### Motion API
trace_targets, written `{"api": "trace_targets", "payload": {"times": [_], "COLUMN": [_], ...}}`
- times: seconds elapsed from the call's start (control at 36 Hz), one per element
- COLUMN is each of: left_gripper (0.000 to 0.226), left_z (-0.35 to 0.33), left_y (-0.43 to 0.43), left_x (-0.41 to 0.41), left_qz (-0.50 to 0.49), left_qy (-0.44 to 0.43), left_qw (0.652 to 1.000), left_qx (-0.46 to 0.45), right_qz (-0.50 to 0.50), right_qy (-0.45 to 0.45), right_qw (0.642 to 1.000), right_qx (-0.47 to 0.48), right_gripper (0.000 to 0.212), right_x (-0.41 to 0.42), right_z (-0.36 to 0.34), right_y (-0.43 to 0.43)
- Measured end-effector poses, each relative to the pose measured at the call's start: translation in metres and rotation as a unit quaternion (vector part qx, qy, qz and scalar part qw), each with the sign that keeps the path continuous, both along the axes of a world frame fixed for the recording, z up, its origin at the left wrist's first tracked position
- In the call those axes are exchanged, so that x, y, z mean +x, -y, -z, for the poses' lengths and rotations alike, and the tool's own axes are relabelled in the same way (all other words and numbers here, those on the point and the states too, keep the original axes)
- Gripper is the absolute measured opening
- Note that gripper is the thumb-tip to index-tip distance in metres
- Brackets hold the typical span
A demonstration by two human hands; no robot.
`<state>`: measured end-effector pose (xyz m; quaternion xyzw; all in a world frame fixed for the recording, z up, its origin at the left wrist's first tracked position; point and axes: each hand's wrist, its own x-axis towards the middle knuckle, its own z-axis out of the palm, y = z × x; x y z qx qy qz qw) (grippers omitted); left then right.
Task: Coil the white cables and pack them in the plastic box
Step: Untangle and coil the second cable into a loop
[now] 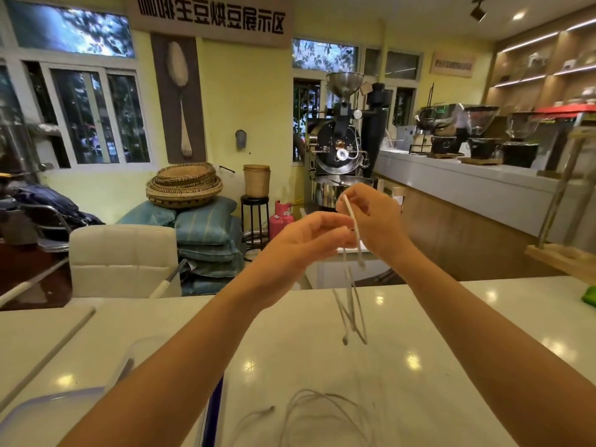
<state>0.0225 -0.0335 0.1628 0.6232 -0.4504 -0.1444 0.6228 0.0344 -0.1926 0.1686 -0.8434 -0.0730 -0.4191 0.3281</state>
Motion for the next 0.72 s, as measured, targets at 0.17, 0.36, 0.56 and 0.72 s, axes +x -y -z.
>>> {"api": "trace_targets", "payload": {"times": [0.17,0.36,0.56,0.72], "left_gripper": [0.025,0.026,0.031,0.027], "left_z": [0.0,-0.006,-0.032,-0.051], "left_y": [0.01,0.019,0.032,0.025], "left_x": [-0.006,-0.015,-0.006,0.015], "left_qz": [0.002,0.026,-0.022,-0.083], "left_qy": [-0.053,-0.03,0.01,0.06], "left_qw": [0.998,0.999,0.997,0.992], "left_qx": [-0.022,-0.009,-0.069,-0.077], "right_qz": [-0.022,-0.16,-0.28,-0.347], "right_qy": [0.013,-0.045,-0.068,-0.272], "right_qw": [0.999,0.97,0.882,0.811], "right_qx": [0.043,0.177,0.372,0.386], "right_gripper": [0.01,0.014,0.037,0.015], "right_x": [0.001,-0.007,-0.004,-0.004], "right_z": [0.001,0.001,0.018,0.041], "right_y": [-0.001,-0.008,-0.047,-0.057]}}
